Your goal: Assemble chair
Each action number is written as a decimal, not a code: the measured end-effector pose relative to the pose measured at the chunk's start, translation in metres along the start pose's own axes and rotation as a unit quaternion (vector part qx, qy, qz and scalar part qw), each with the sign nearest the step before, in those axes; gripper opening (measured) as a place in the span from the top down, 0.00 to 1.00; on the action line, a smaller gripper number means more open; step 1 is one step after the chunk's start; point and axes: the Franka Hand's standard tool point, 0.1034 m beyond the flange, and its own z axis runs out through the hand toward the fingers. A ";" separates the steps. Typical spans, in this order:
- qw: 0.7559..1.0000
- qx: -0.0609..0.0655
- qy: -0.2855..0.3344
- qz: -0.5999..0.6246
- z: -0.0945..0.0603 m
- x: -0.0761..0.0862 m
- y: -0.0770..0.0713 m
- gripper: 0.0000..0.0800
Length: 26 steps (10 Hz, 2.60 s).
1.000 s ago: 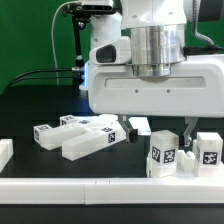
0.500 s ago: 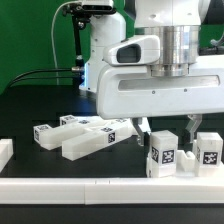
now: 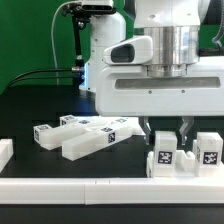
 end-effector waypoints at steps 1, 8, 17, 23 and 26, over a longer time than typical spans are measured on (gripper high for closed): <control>0.996 -0.003 0.000 0.089 0.001 -0.001 -0.001 0.64; 0.856 0.005 -0.003 0.518 -0.001 0.000 -0.007 0.64; 0.999 -0.003 -0.001 0.044 0.003 -0.005 -0.001 0.19; 1.000 -0.013 0.003 0.023 0.005 -0.002 0.000 0.51; 0.979 -0.015 0.003 0.205 0.005 -0.003 -0.003 0.64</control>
Offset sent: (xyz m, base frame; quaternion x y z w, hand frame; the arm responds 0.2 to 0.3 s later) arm 0.0135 0.0177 0.0030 -0.0019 0.0014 0.4409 0.8976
